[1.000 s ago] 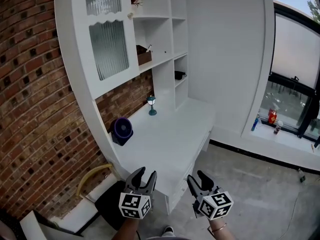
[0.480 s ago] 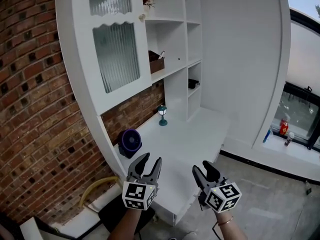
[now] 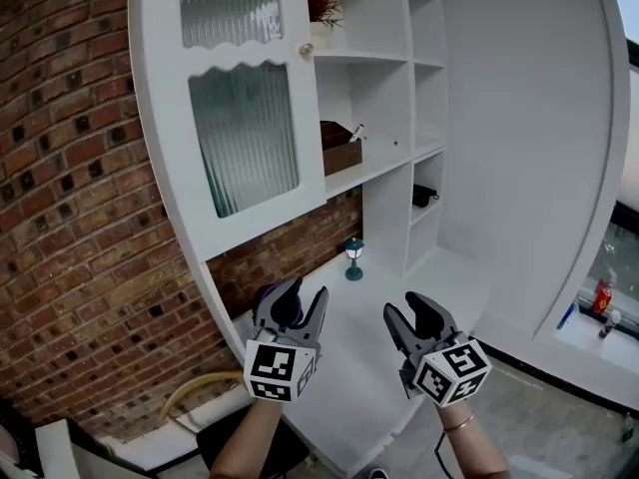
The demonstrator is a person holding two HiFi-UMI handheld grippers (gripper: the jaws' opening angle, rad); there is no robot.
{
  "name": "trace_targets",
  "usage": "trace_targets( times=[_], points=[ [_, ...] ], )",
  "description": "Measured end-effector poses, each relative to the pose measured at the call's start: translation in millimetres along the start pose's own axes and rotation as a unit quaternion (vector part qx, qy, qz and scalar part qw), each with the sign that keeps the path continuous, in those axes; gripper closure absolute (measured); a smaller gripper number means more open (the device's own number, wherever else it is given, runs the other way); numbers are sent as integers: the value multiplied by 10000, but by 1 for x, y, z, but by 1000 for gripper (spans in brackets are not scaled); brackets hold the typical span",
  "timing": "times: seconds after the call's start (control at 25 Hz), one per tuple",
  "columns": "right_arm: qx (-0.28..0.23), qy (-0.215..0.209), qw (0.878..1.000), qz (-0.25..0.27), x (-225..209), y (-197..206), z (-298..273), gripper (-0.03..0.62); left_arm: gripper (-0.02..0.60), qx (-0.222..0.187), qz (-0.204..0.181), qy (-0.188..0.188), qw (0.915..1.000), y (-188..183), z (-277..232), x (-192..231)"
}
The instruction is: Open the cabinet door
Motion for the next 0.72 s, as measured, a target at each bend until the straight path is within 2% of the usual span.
trace_targets(
  times=[0.28, 0.48, 0.72],
  points=[
    [-269, -916, 9949, 313, -28, -48, -65, 416, 422, -158, -559, -565, 9967, -50, -39, 15],
    [-543, -1377, 9877, 504, -31, -79, -101, 413, 422, -236, -1077, -985, 9890, -84, -59, 18],
    [-906, -1776, 9778, 638, -26, -112, -130, 405, 422, -387, -1512, -1356, 9784, -129, -76, 22]
  ],
)
Point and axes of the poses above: the fingertips, and each gripper's own axes: z backward along the fingers, x to its left, y out of its underside, the point moved 9 cm from there along z, backward along the fingers, and after that the axes turned 8 degrees about x, right-handed, at the moved point
